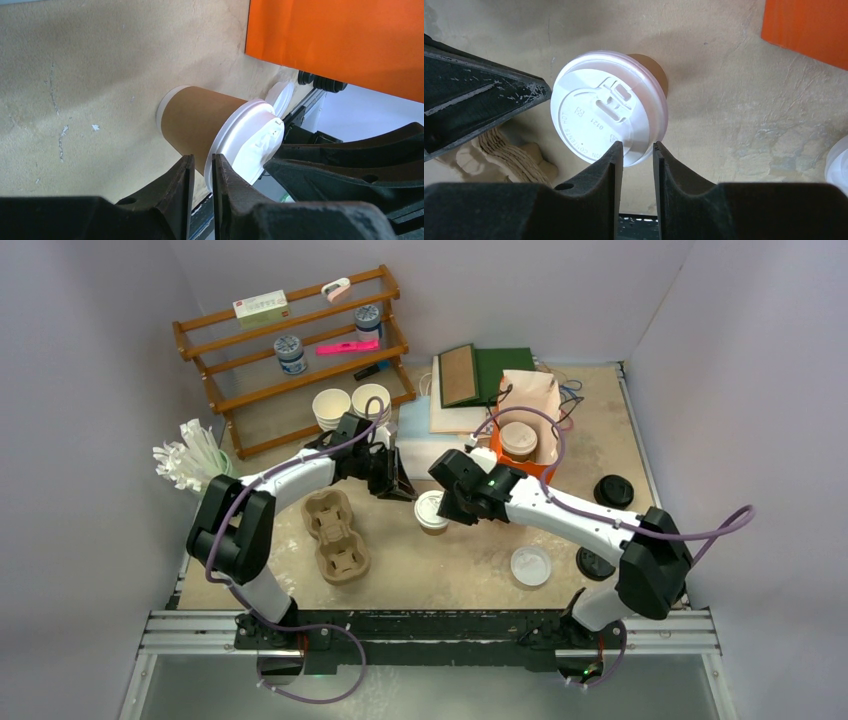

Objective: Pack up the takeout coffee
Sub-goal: Close the cup lid on the coffee cup.

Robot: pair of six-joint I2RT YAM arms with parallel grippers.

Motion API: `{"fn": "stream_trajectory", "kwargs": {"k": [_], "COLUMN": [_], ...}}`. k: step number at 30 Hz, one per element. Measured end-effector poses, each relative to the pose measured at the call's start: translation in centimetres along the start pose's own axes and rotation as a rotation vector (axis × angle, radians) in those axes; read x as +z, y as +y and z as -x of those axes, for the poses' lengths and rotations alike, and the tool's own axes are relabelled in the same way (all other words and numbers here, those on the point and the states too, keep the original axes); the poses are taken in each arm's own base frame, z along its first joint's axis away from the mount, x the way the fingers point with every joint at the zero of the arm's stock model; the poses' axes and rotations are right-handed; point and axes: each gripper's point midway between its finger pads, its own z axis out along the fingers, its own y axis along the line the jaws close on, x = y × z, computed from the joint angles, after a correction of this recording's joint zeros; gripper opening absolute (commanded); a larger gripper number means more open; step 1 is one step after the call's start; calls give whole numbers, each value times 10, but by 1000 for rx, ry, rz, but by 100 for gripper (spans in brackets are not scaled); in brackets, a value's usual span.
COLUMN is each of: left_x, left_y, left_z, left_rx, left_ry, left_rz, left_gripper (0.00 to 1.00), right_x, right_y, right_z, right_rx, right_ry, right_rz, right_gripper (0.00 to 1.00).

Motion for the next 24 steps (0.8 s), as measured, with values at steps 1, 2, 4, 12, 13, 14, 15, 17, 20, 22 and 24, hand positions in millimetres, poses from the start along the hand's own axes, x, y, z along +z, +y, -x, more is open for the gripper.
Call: {"fn": "stream_trajectory", "kwargs": {"k": [1, 2, 4, 12, 13, 14, 15, 17, 20, 22, 24], "left_x": [0, 0, 0, 0, 0, 0, 0, 0, 1, 1, 1], "left_y": [1, 1, 1, 1, 1, 1, 1, 1, 2, 2, 3], "left_z": [-1, -1, -1, -3, -3, -3, -3, -4, -5, -6, -6], "left_rx": [1, 1, 7, 7, 8, 8, 10, 13, 13, 16, 23], "left_ry": [3, 6, 6, 13, 13, 14, 14, 17, 22, 23, 23], "left_rz": [2, 2, 1, -4, -5, -5, -6, -7, -10, -12, -15], "left_gripper": [22, 22, 22, 22, 23, 23, 23, 23, 23, 23, 23], "right_x": [1, 2, 2, 6, 6, 6, 6, 6, 6, 7, 7], "right_y": [0, -1, -1, -3, -2, -2, -3, -3, -3, -3, -3], "right_z": [0, -1, -1, -2, -2, -2, -2, -2, -2, -3, -3], "right_rx": [-2, -2, -4, -18, -18, -19, -21, -22, -23, -24, -26], "right_ry": [1, 2, 2, 4, 4, 4, 4, 5, 6, 6, 7], "right_rz": [-3, -5, -7, -17, -17, -17, -17, -19, -20, -21, -22], "right_gripper": [31, 31, 30, 29, 29, 29, 29, 29, 29, 29, 29]}}
